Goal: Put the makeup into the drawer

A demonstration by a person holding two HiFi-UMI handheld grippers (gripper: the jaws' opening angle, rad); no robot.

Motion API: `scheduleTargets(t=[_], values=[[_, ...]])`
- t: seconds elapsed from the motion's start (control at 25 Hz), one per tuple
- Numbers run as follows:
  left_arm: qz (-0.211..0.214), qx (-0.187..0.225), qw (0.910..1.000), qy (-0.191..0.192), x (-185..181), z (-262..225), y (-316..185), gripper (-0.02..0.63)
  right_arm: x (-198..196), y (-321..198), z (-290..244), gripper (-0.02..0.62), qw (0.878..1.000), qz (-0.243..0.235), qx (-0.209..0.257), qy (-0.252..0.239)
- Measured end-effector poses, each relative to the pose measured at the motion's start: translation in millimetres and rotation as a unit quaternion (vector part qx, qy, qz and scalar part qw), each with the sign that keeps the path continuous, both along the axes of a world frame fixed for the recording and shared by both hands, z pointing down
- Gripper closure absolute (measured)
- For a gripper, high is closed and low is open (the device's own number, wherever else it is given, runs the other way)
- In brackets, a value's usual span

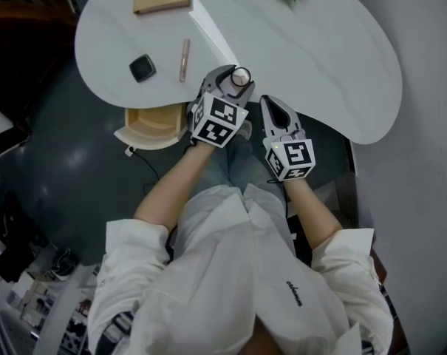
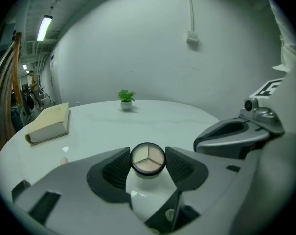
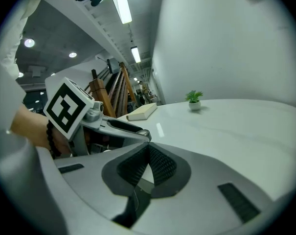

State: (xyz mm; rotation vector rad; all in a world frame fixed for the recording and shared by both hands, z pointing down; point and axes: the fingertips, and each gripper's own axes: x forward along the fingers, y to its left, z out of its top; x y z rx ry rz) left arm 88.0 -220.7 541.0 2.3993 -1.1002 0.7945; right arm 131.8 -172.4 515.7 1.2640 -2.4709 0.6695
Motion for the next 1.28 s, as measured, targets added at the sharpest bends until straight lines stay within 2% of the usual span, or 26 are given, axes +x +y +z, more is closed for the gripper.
scheduleTargets(t=[0.24, 0.44, 0.6, 0.76, 0.84, 0.96, 1.08, 1.28], values=[[-0.012, -0.005, 0.9994, 0.031, -74.5, -14.7, 56.3, 0.368, -70.5, 34.1, 10.1, 0.578, 0.996, -0.082, -0.017, -0.005], [-0.009, -0.009, 0.9998, 0.015, -131.5, -11.9, 104.3, 0.368, -131.3, 69.3, 23.4, 0.578, 0.987, -0.157, -0.033, -0.003], [0.026, -0.018, 0.9995, 0.009, -163.1, 3.0, 140.5, 0.368, -172.7, 91.3, 41.6, 0.578, 0.978, -0.206, -0.043, 0.004], [0.115, -0.022, 0.9927, -0.031, -196.2, 26.5, 173.5, 0.368, -208.7, 112.9, 65.1, 0.578, 0.966, -0.252, -0.049, 0.022], [0.167, -0.028, 0.9836, -0.061, -214.2, 44.5, 185.5, 0.368, -224.6, 120.9, 75.3, 0.578, 0.961, -0.27, -0.048, 0.028], [0.237, -0.034, 0.9643, -0.113, -238.6, 76.1, 196.7, 0.368, -242.6, 131.8, 92.7, 0.578, 0.953, -0.297, -0.043, 0.04], [0.304, -0.041, 0.9411, -0.143, -254.1, 106.8, 203.6, 0.368, -255.2, 136.4, 110.8, 0.578, 0.949, -0.307, -0.046, 0.05], [0.403, -0.054, 0.8973, -0.171, -260.1, 144.7, 208.8, 0.368, -267.6, 132.8, 135.1, 0.578, 0.952, -0.296, -0.051, 0.059]])
